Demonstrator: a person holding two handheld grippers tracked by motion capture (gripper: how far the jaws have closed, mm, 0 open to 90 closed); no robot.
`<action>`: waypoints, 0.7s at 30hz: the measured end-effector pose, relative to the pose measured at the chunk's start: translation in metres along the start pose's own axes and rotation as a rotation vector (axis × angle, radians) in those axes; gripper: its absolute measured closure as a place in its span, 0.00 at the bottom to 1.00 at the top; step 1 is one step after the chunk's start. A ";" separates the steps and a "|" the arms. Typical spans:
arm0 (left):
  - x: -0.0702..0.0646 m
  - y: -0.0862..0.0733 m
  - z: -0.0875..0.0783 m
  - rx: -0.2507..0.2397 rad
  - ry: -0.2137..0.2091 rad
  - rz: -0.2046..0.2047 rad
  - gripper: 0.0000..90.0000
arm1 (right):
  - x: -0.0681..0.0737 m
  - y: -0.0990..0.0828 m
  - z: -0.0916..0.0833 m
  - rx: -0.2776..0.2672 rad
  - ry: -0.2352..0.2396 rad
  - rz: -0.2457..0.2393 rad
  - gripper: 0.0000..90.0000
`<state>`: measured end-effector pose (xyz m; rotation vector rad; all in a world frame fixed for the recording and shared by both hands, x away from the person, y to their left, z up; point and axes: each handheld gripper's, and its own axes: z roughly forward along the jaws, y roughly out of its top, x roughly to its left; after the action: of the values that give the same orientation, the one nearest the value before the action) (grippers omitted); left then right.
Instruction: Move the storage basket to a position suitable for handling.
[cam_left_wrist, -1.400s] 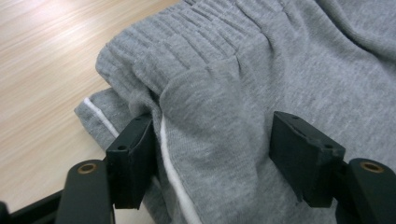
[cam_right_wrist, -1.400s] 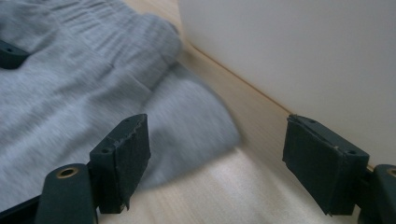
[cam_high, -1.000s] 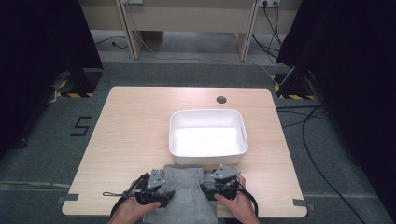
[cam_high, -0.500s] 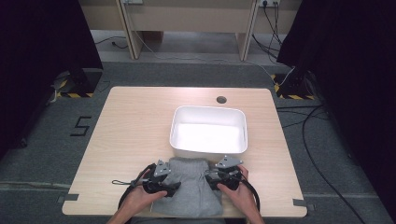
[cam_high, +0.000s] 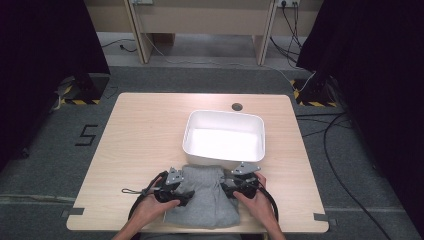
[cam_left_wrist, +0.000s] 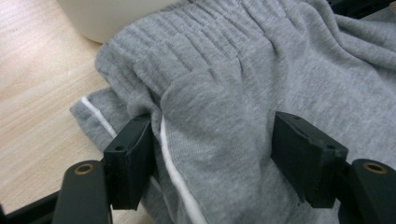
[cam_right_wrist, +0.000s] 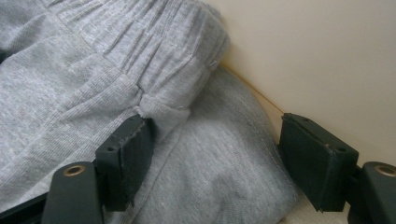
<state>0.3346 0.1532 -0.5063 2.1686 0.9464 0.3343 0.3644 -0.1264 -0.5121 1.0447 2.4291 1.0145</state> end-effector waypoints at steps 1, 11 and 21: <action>0.001 -0.001 -0.002 -0.010 -0.008 -0.010 0.32 | 0.000 0.000 -0.001 -0.001 0.003 0.000 0.31; 0.010 -0.019 -0.047 -0.137 0.024 -0.096 0.22 | 0.001 -0.001 -0.019 -0.081 0.077 0.022 0.23; 0.010 -0.053 -0.065 -0.121 0.032 -0.158 0.18 | 0.006 0.002 -0.019 -0.084 0.111 0.004 0.18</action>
<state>0.2816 0.2191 -0.4996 1.9713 1.0798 0.3409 0.3518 -0.1301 -0.4975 0.9905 2.4476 1.1951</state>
